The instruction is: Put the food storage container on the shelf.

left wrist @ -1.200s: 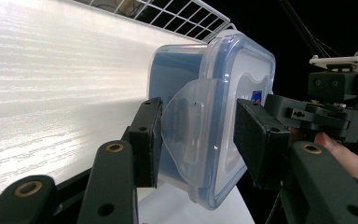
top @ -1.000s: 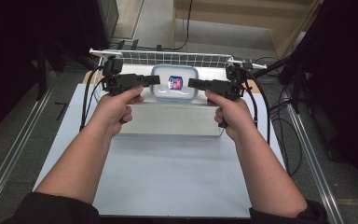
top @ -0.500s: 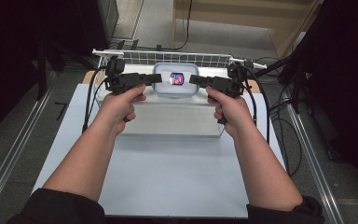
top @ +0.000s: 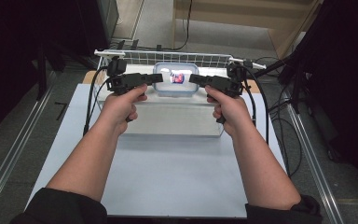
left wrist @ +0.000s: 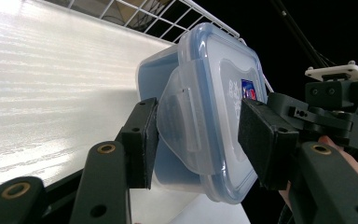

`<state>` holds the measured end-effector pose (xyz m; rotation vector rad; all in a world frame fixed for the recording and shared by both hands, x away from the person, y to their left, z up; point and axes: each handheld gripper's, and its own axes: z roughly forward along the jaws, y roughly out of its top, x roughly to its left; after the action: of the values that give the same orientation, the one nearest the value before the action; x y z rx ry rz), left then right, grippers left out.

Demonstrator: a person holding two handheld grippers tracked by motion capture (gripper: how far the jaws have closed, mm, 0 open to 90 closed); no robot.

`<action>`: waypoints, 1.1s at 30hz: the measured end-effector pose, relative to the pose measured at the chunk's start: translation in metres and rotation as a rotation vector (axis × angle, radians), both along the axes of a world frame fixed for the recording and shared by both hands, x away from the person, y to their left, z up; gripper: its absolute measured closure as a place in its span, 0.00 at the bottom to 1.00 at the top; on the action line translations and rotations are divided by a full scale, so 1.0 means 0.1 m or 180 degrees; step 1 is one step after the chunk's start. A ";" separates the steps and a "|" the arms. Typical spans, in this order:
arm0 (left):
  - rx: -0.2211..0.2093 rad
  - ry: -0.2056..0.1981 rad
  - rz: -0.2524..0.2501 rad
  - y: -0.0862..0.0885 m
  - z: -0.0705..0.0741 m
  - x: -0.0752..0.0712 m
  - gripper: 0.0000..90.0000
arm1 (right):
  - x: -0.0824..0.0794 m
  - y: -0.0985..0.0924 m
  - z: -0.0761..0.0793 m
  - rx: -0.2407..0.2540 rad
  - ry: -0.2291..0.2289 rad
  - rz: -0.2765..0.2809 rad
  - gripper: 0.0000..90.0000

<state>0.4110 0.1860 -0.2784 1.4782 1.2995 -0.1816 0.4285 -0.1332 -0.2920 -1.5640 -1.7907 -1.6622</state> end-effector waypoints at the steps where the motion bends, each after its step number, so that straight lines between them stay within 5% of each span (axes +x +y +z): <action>1: -0.0004 0.0005 -0.0010 0.01 0.00 0.00 0.55 | 0.00 0.00 0.00 0.0000 0.0007 -0.0004 0.56; 26: -0.0142 0.0391 0.0019 0.08 0.09 -0.13 0.60 | -0.13 0.00 0.13 0.0031 0.0258 0.0057 0.62; 33: -0.0176 0.0384 0.0022 0.08 0.07 -0.11 0.60 | -0.11 -0.01 0.11 0.0033 0.0291 0.0055 0.61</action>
<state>0.3998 0.1944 -0.2719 1.4338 1.3849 -0.3039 0.4177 -0.1341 -0.2814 -1.5887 -1.7422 -1.5637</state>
